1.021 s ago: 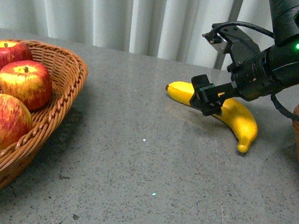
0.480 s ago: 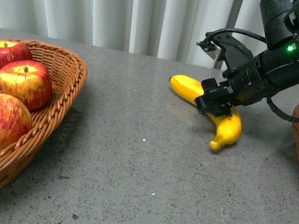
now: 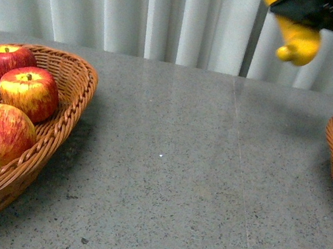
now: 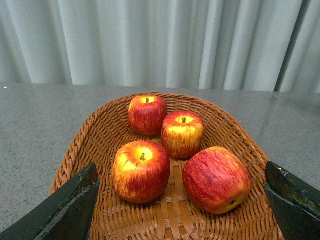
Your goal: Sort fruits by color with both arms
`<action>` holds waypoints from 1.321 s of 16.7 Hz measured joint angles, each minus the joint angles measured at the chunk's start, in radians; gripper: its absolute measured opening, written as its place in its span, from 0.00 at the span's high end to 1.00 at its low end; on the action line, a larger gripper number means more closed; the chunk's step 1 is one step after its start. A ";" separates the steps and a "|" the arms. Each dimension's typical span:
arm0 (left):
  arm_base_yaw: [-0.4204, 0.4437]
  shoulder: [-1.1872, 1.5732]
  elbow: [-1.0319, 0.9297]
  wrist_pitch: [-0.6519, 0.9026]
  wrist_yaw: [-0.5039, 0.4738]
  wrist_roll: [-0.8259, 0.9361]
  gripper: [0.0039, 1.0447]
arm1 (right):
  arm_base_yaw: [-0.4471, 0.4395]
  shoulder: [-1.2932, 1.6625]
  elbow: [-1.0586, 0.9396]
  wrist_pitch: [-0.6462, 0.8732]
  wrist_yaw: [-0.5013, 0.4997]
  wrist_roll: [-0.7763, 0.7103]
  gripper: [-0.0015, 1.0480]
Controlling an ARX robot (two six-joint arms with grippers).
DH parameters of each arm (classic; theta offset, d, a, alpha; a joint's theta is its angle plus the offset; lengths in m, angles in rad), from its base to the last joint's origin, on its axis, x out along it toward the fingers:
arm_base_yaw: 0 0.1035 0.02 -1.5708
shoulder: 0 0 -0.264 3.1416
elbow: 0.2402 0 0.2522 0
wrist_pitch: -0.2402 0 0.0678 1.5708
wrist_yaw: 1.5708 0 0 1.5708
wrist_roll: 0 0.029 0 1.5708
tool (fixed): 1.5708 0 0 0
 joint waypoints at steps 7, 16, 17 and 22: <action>0.000 0.000 0.000 0.000 0.000 0.000 0.06 | -0.359 -0.367 -0.440 -0.108 0.010 -0.066 0.64; 0.000 0.000 0.000 0.000 0.000 0.000 0.06 | -0.383 -0.465 -0.583 -0.237 0.084 -0.352 0.14; 0.000 0.000 0.000 0.000 0.000 0.000 0.06 | -0.367 -0.471 -0.576 -0.215 0.082 -0.329 0.04; 0.000 0.000 0.000 0.000 0.000 0.000 0.06 | -0.306 -0.662 -0.574 -0.002 -0.034 -0.043 0.06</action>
